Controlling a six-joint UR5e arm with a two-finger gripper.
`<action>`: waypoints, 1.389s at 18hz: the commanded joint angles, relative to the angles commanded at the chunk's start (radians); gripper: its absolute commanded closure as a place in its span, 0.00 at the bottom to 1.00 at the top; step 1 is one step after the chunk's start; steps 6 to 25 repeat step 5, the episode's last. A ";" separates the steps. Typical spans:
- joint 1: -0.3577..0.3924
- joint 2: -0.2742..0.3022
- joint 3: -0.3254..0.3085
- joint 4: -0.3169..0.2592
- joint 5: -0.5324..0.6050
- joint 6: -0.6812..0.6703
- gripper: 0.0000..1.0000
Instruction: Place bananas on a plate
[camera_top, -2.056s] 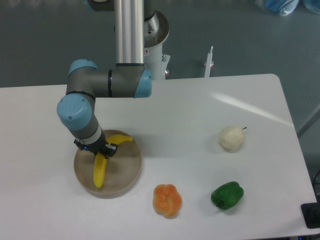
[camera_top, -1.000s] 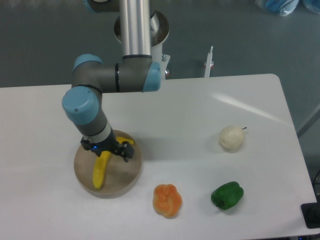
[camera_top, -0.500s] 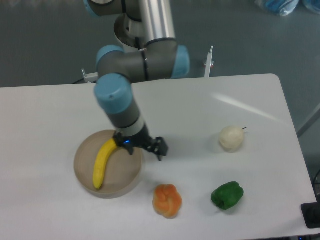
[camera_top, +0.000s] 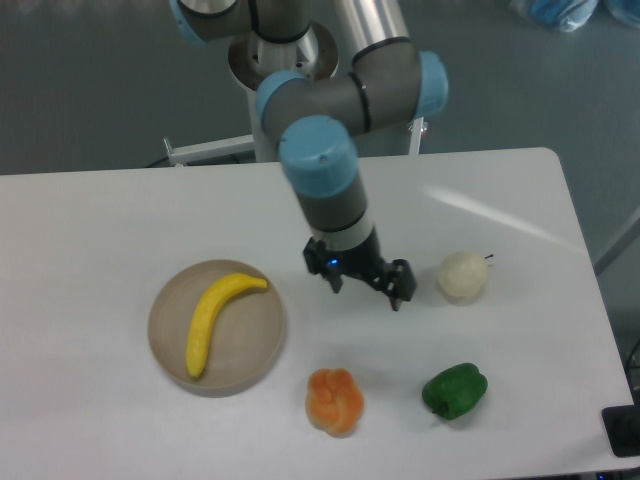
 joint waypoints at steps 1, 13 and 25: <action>0.017 0.002 0.003 0.000 -0.002 0.025 0.00; 0.035 0.006 0.017 0.005 -0.008 0.053 0.00; 0.035 0.006 0.017 0.005 -0.008 0.053 0.00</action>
